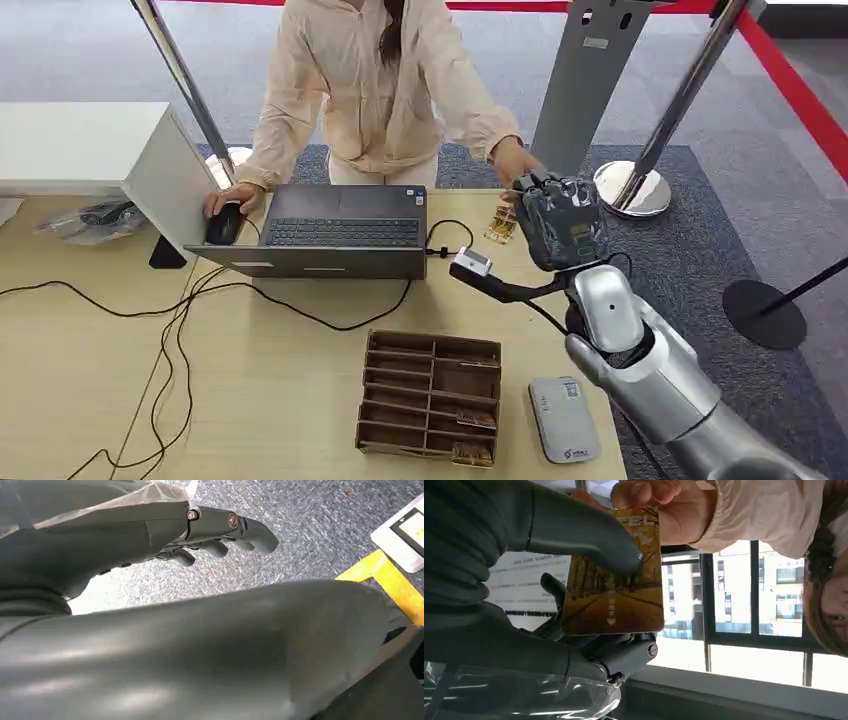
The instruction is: Pass the card to the sensor for recognition and then transmit it.
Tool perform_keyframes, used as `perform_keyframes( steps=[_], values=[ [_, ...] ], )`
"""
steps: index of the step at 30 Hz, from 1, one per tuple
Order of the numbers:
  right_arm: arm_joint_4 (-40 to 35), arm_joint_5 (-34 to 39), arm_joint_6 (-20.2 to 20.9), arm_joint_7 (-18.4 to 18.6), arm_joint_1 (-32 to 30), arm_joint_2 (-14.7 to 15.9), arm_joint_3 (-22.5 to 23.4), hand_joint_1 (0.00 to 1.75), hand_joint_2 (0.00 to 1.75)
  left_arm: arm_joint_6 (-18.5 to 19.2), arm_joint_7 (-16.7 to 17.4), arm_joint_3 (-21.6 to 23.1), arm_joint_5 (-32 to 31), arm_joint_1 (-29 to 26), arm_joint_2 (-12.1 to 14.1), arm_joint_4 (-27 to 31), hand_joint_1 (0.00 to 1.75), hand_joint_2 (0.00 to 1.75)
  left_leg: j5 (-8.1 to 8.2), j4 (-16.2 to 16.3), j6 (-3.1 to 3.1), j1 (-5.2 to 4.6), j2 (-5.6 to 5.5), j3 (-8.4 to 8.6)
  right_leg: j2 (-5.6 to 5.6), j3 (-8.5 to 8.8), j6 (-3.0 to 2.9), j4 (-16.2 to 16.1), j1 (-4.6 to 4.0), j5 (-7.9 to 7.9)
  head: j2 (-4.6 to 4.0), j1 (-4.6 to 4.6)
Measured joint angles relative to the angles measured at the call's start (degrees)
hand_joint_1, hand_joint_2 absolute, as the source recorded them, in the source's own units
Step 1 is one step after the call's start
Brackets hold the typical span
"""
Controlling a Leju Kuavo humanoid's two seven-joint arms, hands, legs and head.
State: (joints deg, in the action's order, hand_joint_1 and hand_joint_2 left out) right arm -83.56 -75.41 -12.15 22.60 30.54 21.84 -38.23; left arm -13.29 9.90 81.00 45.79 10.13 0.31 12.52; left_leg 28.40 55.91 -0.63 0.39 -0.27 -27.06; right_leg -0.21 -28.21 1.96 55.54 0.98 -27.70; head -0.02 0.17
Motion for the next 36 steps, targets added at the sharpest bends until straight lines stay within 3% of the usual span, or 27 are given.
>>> perform_keyframes(
  steps=[6,11,14,20,28,30,36],
  values=[
    [-0.04,0.18,-0.70,-0.09,-0.13,0.00,0.31,1.31,1.75,0.00,0.00,0.00,0.15,0.04,0.00,0.00,0.00,0.00,0.00,0.00,0.00,0.00,0.00,0.00,0.00,0.00,0.00,0.00,0.00,0.00,0.00,0.00],
    [-1.71,1.82,-1.97,0.33,-0.20,0.00,1.18,1.10,1.75,-0.04,0.02,0.00,0.48,0.02,0.00,0.00,0.00,0.00,0.00,0.00,0.00,0.00,0.00,0.00,0.00,0.00,0.00,0.00,0.00,0.00,0.00,-0.02],
    [-4.35,4.13,-2.29,0.94,-0.23,0.20,2.34,1.06,1.75,-0.13,-0.18,0.00,0.92,-0.12,0.00,0.00,0.00,0.00,0.00,0.01,0.00,0.00,0.00,0.01,0.00,0.00,0.00,0.00,0.00,0.00,0.00,0.00],
    [-13.21,13.69,-6.19,2.93,-1.40,0.98,6.80,1.10,1.75,-0.46,-0.77,-0.02,2.30,-0.84,0.11,0.00,0.00,0.00,0.00,0.04,0.00,0.00,0.00,0.01,0.00,-0.01,0.00,-0.01,0.00,0.00,0.00,-0.02],
    [-25.33,19.43,-8.96,4.09,-6.47,3.01,13.15,1.15,1.75,-0.52,-0.77,-0.02,4.17,-1.07,0.31,-0.07,0.00,0.00,0.01,0.07,0.00,0.00,-0.01,0.01,0.00,0.01,0.00,-0.03,0.00,0.00,0.00,0.00],
    [-27.58,20.52,-9.03,4.37,-7.91,3.69,14.73,1.29,1.75,-0.61,-0.77,-0.04,4.48,-1.11,0.39,-0.07,0.00,0.00,0.01,0.07,0.00,0.00,-0.01,0.02,0.01,0.00,0.00,-0.03,0.00,0.00,0.00,0.00],
    [-31.30,27.74,-6.53,2.77,-14.26,6.21,19.32,1.38,1.75,-0.87,-0.79,-0.22,5.99,-1.21,0.55,-0.09,0.00,0.00,0.01,0.07,0.01,0.00,-0.01,0.01,0.00,0.02,0.00,-0.04,0.00,0.00,0.00,-0.02]
  ],
)
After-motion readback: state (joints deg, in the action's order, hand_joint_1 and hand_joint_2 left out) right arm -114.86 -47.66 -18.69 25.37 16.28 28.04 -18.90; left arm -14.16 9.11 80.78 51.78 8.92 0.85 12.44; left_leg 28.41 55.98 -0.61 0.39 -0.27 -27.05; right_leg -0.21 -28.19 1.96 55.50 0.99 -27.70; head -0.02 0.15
